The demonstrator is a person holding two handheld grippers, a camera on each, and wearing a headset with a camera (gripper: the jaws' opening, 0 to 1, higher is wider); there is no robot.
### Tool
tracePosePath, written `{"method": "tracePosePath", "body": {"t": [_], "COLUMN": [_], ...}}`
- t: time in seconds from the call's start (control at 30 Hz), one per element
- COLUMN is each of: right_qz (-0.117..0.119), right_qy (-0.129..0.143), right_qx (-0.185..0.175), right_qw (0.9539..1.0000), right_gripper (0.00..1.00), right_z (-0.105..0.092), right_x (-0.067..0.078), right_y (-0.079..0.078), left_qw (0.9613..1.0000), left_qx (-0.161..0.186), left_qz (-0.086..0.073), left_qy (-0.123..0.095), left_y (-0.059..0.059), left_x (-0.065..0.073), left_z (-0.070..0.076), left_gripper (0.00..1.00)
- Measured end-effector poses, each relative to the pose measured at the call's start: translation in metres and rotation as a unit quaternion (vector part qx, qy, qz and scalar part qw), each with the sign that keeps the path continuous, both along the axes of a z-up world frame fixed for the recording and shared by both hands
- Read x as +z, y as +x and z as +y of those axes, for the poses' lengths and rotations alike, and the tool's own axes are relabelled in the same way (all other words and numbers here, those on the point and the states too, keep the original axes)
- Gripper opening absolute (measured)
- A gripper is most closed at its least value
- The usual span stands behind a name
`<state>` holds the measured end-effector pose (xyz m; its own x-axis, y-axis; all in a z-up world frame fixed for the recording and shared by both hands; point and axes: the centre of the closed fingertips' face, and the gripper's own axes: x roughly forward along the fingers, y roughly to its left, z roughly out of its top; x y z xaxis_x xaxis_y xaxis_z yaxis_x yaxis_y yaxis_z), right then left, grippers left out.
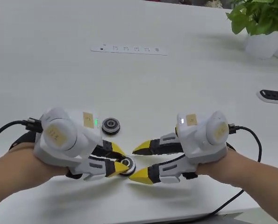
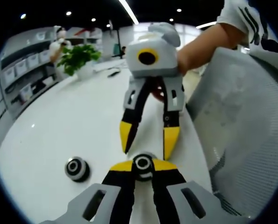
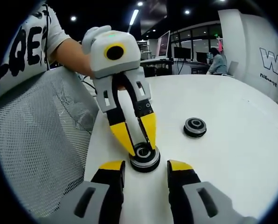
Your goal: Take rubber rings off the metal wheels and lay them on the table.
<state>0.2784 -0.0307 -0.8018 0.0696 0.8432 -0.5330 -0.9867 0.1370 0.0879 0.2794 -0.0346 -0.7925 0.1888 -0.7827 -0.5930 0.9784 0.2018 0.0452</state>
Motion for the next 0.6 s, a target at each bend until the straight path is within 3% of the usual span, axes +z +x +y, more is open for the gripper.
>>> {"method": "tracePosePath", "body": {"t": [0.33,0.6], "right_qz": [0.012,0.004], "right_qy": [0.010,0.004], "right_qx": [-0.012,-0.008], "right_qw": [0.9998,1.0000], "right_gripper": [0.30,0.27], "right_z": [0.0033,0.0071], "right_x": [-0.0026,-0.0045], "right_y": [0.0007,-0.0002], "left_qw": [1.0000,1.0000], "left_qx": [0.004,0.007], "left_qz": [0.000,-0.002], "left_qy": [-0.005,-0.006], "left_y": [-0.0002,-0.0002], "left_x": [0.0002,0.0003], "left_z": [0.0013,0.0014], "left_gripper": [0.14,0.14]}}
